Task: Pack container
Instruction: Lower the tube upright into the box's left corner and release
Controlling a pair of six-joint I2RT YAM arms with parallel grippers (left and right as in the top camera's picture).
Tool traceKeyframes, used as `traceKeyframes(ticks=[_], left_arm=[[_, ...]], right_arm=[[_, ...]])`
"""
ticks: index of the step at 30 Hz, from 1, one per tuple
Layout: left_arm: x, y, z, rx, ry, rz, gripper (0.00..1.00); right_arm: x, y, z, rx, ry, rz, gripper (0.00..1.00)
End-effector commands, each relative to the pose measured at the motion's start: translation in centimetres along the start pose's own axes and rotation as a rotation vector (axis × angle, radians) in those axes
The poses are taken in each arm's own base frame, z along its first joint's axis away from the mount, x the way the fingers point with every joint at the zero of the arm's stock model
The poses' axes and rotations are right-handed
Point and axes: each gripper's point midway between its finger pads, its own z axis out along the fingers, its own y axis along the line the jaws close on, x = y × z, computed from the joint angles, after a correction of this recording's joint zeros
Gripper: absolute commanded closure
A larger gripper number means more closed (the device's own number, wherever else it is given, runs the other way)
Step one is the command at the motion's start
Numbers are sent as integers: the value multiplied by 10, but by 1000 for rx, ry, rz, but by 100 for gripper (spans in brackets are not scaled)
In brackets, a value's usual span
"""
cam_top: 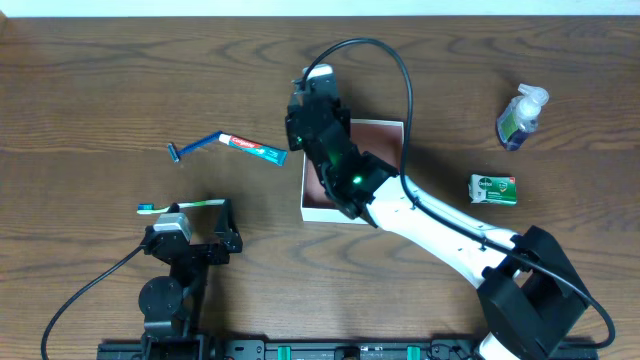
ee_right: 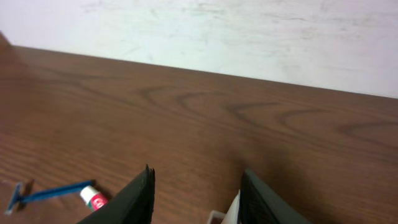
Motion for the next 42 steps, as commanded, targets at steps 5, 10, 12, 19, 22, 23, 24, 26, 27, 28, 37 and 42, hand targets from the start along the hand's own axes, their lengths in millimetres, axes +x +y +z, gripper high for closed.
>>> traceKeyframes(ticks=[5, 10, 12, 19, 22, 23, 24, 26, 27, 28, 37, 42], left_arm=[[17, 3, 2, -1, 47, 9, 2], [17, 3, 2, -1, 47, 9, 2], [17, 3, 2, -1, 47, 9, 2], [17, 3, 2, -1, 47, 9, 2], [17, 3, 2, -1, 47, 9, 2], [17, 3, 2, -1, 47, 9, 2], [17, 3, 2, -1, 47, 9, 2], [17, 3, 2, -1, 47, 9, 2], [17, 3, 2, -1, 47, 9, 2], [17, 3, 2, -1, 47, 9, 2], [17, 3, 2, -1, 47, 9, 2], [17, 3, 2, -1, 47, 9, 2]], right_arm=[[-24, 7, -19, -6, -37, -9, 58], [-24, 0, -19, 32, -39, -14, 56], [-25, -3, -19, 44, -44, -13, 56], [-30, -9, -22, 71, -55, -8, 55], [-30, -12, -25, 80, -49, 14, 55], [-30, -12, -26, 81, -42, 25, 56], [-28, -13, -27, 84, -35, 36, 55], [-23, -15, -28, 91, -12, 60, 56], [-20, -17, -29, 96, 1, 74, 56], [-16, -18, -29, 102, 13, 86, 56], [-2, -14, -30, 73, 75, 148, 68], [-2, -14, -30, 75, 74, 192, 72]])
